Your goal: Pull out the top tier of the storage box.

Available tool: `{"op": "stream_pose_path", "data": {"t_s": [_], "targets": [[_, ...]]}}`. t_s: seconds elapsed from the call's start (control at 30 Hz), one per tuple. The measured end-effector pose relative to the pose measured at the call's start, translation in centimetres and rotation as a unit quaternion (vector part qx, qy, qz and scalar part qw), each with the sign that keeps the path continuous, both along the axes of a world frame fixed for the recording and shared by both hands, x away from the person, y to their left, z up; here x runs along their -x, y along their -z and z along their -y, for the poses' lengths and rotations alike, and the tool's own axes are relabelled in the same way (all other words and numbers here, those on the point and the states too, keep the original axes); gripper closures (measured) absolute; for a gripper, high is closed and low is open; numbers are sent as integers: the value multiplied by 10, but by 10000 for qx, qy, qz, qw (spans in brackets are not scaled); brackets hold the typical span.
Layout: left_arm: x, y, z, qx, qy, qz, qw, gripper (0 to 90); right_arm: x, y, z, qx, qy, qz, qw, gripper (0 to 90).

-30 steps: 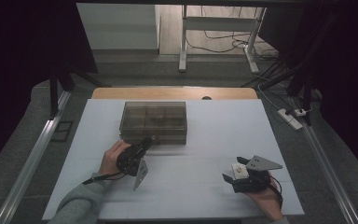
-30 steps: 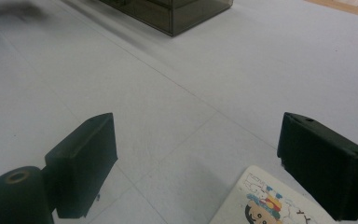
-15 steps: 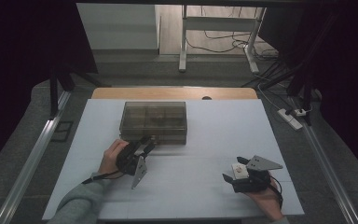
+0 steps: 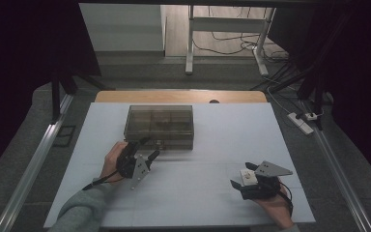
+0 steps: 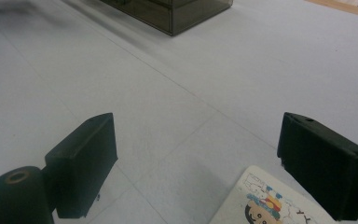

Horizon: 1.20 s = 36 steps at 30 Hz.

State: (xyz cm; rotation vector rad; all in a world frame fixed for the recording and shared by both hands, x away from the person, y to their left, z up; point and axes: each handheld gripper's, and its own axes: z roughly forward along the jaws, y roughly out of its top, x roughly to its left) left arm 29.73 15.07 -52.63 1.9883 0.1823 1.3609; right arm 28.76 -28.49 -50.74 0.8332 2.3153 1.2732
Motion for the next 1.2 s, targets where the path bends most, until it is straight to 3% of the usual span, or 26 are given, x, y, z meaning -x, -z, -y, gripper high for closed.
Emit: {"op": "stream_pose_path", "data": {"t_s": [0.57, 0.63, 0.73, 0.93, 1.03, 1.2], "targets": [[0, -11, -3, 396, 63, -521, 9978, 366, 0, 1, 0, -3, 4, -15, 10000, 114], [-1, -13, -3, 420, 105, -772, 9961, 359, 0, 0, 0, -1, 3, -7, 10000, 114], [-2, -15, -4, 429, 99, -931, 9947, 357, 0, 0, 0, -3, -8, -5, 10000, 114], [-3, -19, -6, 541, 87, -1062, 9928, 355, 0, 1, 0, -5, -5, -12, 10000, 114], [-4, -25, -5, 556, 67, -1277, 9902, 334, 0, 1, 0, -6, -1, -11, 10000, 114], [-2, -32, -2, 551, 153, -1277, 9902, 330, 0, 1, -1, 3, 1, -15, 10000, 114]]}}
